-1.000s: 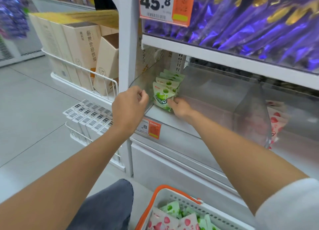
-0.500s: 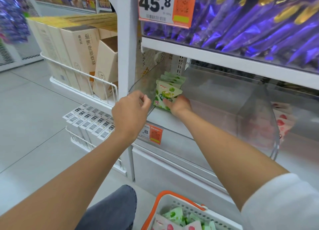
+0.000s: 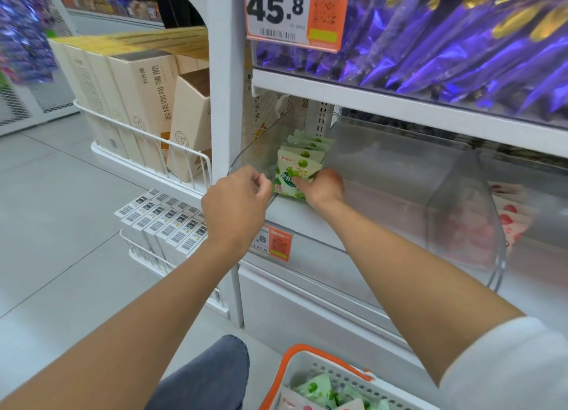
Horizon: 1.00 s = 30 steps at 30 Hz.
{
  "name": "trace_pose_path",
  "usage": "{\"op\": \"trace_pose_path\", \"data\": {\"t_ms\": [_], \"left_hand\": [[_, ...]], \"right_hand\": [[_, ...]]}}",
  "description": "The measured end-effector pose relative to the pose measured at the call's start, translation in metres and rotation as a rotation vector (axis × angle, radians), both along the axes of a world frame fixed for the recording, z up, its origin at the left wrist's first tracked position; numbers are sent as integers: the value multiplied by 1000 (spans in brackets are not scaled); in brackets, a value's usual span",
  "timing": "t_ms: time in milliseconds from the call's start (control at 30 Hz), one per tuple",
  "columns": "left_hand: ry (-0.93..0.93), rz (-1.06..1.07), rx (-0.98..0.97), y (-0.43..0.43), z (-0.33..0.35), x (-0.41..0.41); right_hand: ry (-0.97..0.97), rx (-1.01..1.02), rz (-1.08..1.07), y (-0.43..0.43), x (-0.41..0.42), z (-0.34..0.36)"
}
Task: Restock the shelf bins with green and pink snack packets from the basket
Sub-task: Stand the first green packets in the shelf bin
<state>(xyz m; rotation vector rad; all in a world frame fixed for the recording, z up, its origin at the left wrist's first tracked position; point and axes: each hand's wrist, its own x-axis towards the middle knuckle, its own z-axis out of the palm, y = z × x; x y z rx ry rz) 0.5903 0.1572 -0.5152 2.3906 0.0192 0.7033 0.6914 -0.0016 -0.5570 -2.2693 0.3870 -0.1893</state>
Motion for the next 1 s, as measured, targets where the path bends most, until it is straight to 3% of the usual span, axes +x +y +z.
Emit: {"op": "trace_pose_path", "data": {"t_ms": [200, 400, 633, 800, 1000], "left_hand": [[-4, 4, 14, 0, -2, 2], [-24, 11, 28, 0, -4, 4], [-30, 13, 71, -1, -3, 4], [22, -18, -5, -7, 4, -5], [174, -137, -163, -32, 9, -56]], "right_hand": [[-8, 143, -43, -1, -2, -1], [-26, -1, -34, -3, -5, -1], [40, 57, -55, -14, -14, 4], [38, -135, -16, -30, -60, 28], [-192, -339, 89, -39, -164, 66]]}}
